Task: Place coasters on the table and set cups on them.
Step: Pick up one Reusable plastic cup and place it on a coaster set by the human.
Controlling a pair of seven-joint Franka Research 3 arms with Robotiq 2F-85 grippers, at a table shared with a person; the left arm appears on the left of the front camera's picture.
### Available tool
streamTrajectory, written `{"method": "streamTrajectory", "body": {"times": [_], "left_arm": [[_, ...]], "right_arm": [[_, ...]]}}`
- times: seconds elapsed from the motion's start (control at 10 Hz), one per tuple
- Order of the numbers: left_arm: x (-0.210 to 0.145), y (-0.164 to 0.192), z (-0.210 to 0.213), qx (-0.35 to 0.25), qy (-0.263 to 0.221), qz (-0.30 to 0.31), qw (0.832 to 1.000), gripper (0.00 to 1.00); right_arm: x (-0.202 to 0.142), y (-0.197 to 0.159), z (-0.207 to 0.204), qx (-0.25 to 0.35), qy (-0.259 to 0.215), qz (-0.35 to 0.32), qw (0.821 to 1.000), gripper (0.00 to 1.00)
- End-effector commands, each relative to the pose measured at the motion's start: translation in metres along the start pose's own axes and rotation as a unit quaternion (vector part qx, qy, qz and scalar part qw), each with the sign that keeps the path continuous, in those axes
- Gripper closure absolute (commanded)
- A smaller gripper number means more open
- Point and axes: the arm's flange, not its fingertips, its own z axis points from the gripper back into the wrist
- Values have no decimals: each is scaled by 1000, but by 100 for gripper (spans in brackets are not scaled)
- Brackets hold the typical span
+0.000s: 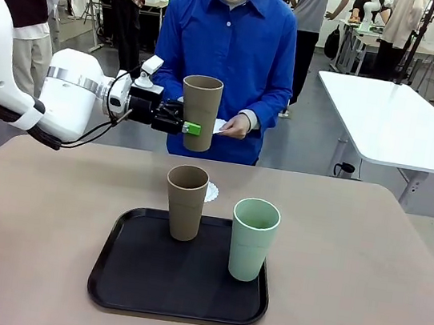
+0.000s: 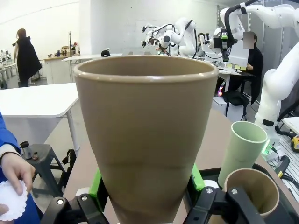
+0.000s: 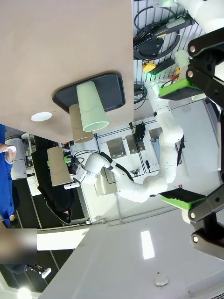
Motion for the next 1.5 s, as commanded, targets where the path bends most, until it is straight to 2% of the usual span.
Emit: {"method": "streamTrajectory", "body": {"times": [0.0, 0.4, 0.9, 1.4], "left_arm": [[-18, 14, -12, -27, -18, -30, 999, 17], [-52, 22, -31, -63, -25, -33, 997, 17], [-82, 35, -35, -90, -23, -59, 994, 17], [-90, 30, -35, -80, -16, -39, 996, 17]], "right_arm": [[0, 0, 0, 4, 2, 2, 1000, 0], [0, 0, 0, 4, 2, 2, 1000, 0], [0, 0, 0, 4, 2, 2, 1000, 0], [0, 0, 0, 4, 2, 2, 1000, 0]]}}
